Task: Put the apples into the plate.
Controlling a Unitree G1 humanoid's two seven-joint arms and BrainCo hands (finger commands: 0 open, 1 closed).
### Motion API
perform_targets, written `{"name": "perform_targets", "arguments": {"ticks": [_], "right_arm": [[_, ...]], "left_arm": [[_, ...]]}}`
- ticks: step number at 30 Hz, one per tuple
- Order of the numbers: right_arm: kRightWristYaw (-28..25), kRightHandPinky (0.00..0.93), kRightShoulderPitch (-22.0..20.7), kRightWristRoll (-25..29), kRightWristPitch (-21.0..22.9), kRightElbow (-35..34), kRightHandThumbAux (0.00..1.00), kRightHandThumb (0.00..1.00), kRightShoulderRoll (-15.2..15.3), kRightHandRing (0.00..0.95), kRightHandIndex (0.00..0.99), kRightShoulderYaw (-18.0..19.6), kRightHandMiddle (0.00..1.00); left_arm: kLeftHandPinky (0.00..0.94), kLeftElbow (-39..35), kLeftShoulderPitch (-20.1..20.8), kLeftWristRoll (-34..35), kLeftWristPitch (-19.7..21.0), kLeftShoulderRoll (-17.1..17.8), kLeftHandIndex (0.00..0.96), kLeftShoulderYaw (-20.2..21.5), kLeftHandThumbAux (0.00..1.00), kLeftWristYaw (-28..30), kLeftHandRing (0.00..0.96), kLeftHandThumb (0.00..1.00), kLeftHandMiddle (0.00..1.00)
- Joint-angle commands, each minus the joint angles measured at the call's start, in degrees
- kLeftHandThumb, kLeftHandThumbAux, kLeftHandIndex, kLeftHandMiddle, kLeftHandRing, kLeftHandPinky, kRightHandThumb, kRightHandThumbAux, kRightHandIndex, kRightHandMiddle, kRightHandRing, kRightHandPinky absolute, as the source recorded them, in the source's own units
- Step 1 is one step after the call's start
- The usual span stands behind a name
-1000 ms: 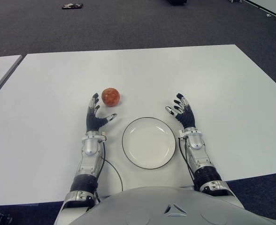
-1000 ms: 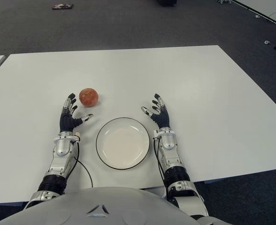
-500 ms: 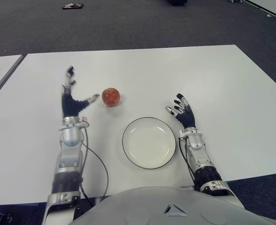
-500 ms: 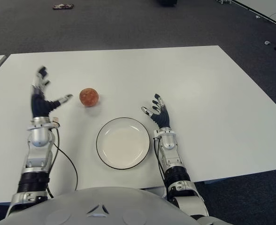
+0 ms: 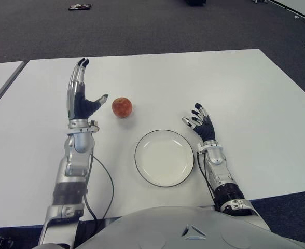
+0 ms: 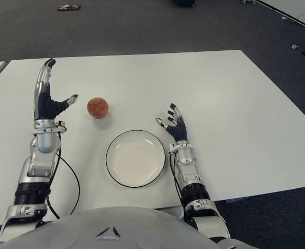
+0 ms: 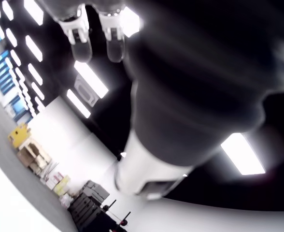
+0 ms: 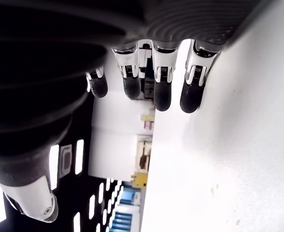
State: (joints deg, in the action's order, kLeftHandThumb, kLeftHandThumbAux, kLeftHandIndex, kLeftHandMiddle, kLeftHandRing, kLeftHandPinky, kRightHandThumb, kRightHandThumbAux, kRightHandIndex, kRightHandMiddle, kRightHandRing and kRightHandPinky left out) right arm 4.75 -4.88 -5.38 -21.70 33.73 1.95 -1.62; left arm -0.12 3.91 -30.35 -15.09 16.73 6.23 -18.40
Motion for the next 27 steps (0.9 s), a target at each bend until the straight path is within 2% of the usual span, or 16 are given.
{"name": "perform_targets", "arguments": {"ticks": [1,8,14,17,21,27], "right_arm": [[-0.19,0.168,2.43,-0.46,3.73,3.36,0.687,0.182,-0.43,0.124,0.002,-0.41,0.087],[-0.57,0.154,2.13,-0.15,3.53,3.78,0.684,0.183,-0.35,0.11,0.0,-0.28,0.075],[-0.37,0.164,1.88,-0.19,3.52,4.38,0.69,0.182,-0.35,0.113,0.0,-0.2,0.076],[-0.25,0.164,1.61,-0.17,3.33,4.96,0.696,0.182,-0.34,0.115,0.0,-0.08,0.078],[-0.18,0.167,1.12,-0.16,3.03,5.95,0.703,0.184,-0.42,0.119,0.0,0.03,0.081],[0.02,0.168,0.58,-0.2,2.84,6.87,0.707,0.189,-0.56,0.12,0.0,0.08,0.082]], "left_arm": [[0.005,-1.41,4.39,-0.34,2.49,2.3,0.0,-0.28,0.39,2.63,0.0,0.122,0.0],[0.009,-2.2,7.97,0.45,2.71,3.93,0.0,-1.18,0.362,4.51,0.0,0.117,0.0],[0.006,-2.25,9.08,-0.05,2.79,4.44,0.0,-2.42,0.346,5.18,0.0,0.104,0.0],[0.003,-0.22,11.63,-0.18,3.09,4.25,0.0,-4.44,0.35,6.68,0.0,0.103,0.0],[0.0,2.08,14.19,2.82,2.53,2.87,0.0,-6.81,0.344,9.55,0.0,0.101,0.0],[0.0,2.54,14.9,8.68,3.23,2.61,0.0,-7.51,0.347,15.06,0.0,0.081,0.0]]}}
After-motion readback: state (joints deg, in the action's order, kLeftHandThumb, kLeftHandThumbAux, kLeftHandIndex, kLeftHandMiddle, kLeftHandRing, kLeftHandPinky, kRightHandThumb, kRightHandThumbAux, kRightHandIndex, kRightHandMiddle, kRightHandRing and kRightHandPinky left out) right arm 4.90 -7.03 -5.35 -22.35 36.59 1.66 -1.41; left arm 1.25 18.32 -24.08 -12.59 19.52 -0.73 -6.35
